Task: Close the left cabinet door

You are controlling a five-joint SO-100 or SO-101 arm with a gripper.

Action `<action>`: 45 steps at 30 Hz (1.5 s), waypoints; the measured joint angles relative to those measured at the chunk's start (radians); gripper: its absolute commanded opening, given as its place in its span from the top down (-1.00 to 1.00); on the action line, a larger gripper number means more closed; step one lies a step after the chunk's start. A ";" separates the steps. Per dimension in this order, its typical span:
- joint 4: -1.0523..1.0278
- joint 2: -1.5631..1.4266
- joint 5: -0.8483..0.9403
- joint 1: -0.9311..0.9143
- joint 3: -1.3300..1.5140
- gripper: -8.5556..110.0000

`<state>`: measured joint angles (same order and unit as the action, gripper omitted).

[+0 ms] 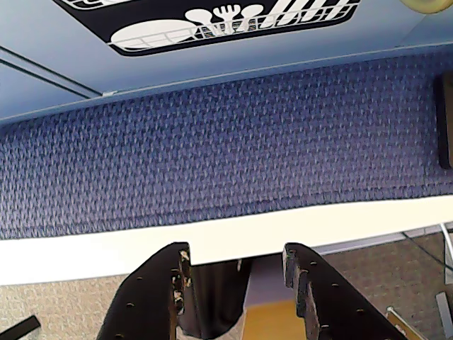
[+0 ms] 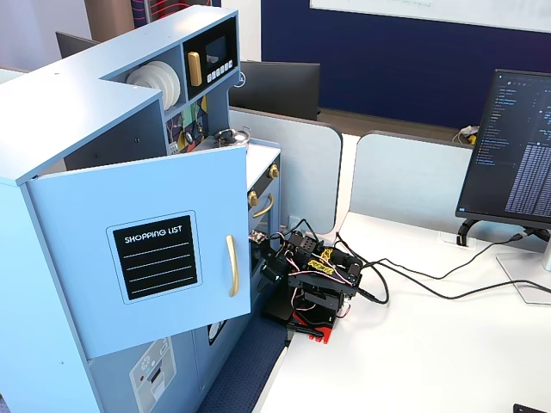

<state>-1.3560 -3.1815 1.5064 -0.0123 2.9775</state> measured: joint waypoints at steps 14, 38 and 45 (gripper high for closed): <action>-0.002 -0.006 0.018 -0.043 0.002 0.86; 0.750 0.310 0.449 1.589 -0.408 0.86; 1.172 0.657 0.546 1.746 -0.634 0.86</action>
<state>-0.1841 -2.5249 2.0525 1.7334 2.3439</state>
